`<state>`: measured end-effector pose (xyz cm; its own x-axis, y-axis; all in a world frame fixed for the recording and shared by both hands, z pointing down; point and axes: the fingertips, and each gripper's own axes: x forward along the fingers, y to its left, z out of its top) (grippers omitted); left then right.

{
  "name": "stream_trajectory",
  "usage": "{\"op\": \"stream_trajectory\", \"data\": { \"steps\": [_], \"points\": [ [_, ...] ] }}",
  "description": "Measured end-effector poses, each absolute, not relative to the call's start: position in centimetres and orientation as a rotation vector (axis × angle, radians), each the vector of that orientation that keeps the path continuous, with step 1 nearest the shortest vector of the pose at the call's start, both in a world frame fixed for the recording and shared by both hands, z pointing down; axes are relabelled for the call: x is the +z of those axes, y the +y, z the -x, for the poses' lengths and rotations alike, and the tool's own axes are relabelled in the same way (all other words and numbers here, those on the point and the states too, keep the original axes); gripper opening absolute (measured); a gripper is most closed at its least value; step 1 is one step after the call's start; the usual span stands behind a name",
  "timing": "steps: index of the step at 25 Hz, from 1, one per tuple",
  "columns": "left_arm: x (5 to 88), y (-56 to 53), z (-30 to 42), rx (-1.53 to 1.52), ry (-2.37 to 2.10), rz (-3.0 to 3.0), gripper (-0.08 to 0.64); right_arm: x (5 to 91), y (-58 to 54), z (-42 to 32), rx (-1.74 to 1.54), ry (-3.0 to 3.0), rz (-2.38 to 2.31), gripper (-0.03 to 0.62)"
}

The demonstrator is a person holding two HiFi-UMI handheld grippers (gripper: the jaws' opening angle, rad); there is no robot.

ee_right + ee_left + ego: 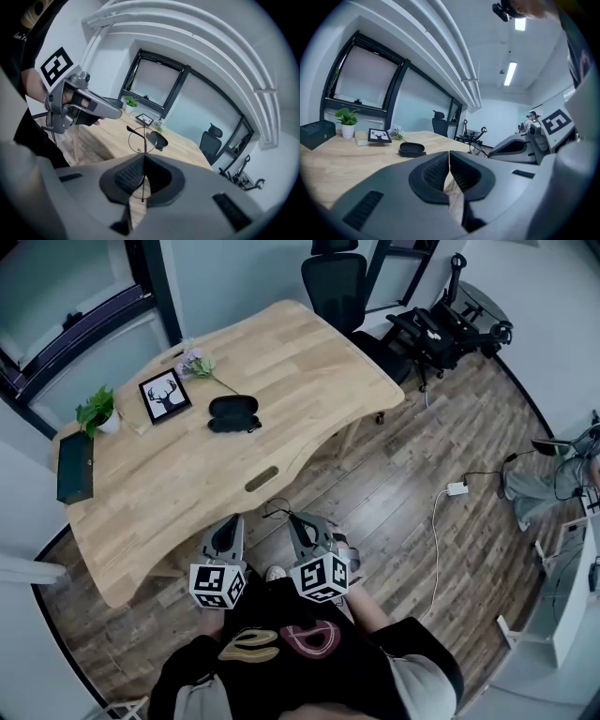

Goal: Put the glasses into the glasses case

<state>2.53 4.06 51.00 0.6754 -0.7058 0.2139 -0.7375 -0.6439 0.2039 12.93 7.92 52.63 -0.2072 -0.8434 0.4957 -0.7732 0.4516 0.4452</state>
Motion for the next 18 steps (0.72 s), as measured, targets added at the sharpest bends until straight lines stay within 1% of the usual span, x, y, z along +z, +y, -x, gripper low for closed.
{"op": "stream_trajectory", "data": {
  "steps": [10, 18],
  "points": [
    [51.0, 1.9, -3.1, 0.171, -1.134, -2.63, 0.018, 52.9, 6.3, -13.0, -0.116, -2.006, -1.338, 0.012],
    [50.9, -2.3, -1.9, 0.148, -1.148, -2.607, 0.018, 52.6, 2.0, -12.5, -0.115, -1.995, -1.31, 0.012]
  ]
}}
